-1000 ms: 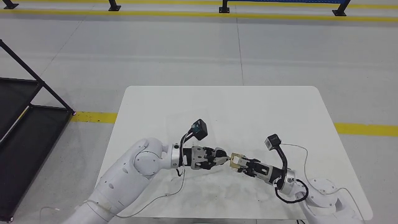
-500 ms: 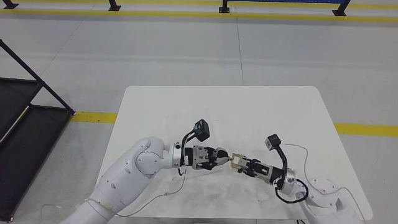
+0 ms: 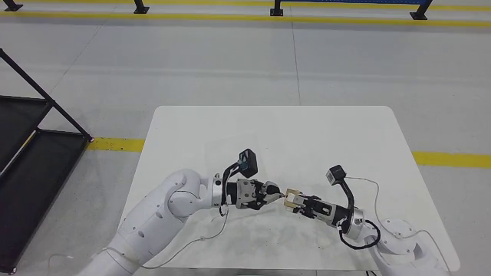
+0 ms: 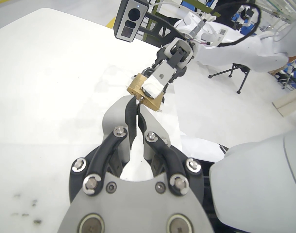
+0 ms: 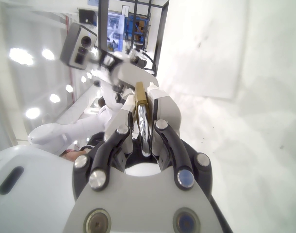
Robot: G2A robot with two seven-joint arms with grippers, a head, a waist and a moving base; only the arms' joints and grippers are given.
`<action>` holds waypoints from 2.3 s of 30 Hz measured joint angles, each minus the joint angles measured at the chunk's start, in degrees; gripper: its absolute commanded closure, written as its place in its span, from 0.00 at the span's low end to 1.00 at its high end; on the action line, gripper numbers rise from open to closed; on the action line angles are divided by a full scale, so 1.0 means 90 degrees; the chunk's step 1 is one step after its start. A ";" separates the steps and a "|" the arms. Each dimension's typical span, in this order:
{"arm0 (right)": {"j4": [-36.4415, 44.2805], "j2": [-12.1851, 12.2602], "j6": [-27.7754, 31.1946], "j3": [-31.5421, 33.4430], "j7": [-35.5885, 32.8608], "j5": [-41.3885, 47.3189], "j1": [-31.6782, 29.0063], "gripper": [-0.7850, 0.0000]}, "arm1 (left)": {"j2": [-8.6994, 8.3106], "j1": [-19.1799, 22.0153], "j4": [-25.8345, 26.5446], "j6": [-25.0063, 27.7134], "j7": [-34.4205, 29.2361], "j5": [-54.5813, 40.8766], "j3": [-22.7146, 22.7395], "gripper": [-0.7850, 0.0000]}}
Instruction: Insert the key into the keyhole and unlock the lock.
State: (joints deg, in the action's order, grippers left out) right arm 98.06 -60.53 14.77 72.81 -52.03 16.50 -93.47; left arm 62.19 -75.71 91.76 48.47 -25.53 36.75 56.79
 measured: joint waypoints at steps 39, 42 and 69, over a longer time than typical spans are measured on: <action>0.0000 0.0000 0.0001 0.0000 0.0000 0.0000 0.0000 1.00 | -0.0075 -0.0254 0.0561 -0.0026 0.1641 0.2683 0.0038 1.00; 0.0000 0.0000 0.0001 0.0000 0.0000 0.0000 0.0000 1.00 | -0.0084 -0.0307 0.0610 -0.0073 0.1829 0.2911 0.0058 1.00; 0.0000 0.0000 0.0001 0.0000 0.0000 0.0000 0.0000 1.00 | -0.0514 -0.1738 0.1239 0.0021 0.2407 0.2777 0.1971 0.00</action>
State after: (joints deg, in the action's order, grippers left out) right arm 98.06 -60.53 14.77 72.82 -52.03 16.50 -93.47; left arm 57.57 -91.35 102.92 48.66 -3.87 61.75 74.53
